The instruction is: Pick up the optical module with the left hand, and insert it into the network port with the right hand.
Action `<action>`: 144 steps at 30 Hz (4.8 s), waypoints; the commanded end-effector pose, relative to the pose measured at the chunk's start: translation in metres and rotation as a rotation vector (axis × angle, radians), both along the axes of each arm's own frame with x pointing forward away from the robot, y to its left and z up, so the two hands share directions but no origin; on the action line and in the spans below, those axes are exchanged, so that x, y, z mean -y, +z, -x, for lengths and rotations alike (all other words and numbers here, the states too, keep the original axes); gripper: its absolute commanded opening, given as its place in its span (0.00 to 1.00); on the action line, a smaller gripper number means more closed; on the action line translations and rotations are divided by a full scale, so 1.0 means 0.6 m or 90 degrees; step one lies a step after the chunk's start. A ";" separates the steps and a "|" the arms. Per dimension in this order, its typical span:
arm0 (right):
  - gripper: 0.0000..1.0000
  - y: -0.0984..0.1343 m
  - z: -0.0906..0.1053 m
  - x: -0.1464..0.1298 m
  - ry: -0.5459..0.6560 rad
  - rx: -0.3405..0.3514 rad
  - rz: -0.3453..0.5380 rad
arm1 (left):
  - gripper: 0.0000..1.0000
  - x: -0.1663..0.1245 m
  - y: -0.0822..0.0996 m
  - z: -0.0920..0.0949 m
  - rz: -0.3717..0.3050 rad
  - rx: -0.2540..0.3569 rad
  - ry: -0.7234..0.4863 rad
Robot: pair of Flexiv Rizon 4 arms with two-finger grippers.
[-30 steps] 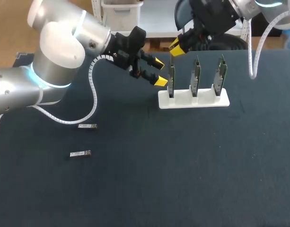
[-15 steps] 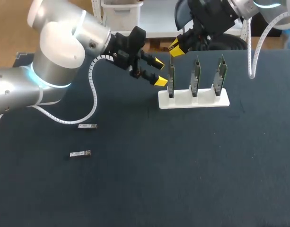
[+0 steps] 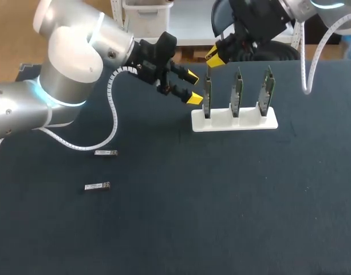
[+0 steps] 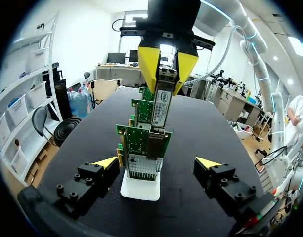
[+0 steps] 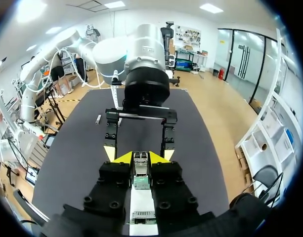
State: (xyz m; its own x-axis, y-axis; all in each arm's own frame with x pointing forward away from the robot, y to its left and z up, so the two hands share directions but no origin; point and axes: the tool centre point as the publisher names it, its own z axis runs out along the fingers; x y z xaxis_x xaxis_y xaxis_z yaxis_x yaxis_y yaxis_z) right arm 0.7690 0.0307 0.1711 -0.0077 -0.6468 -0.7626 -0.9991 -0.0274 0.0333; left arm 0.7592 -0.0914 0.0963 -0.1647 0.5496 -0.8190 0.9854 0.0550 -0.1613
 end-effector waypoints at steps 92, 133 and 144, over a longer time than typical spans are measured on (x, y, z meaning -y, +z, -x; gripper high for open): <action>0.00 -0.045 -0.006 -0.009 -0.025 -0.071 -0.022 | 1.00 0.001 -0.001 -0.002 -0.001 -0.001 0.000; 0.00 0.024 -0.004 0.064 -0.038 -0.044 -0.112 | 1.00 0.001 -0.001 -0.002 -0.001 -0.001 0.000; 0.00 -0.004 -0.005 0.135 -0.053 -0.058 -0.083 | 1.00 0.001 -0.001 -0.002 -0.001 -0.001 0.000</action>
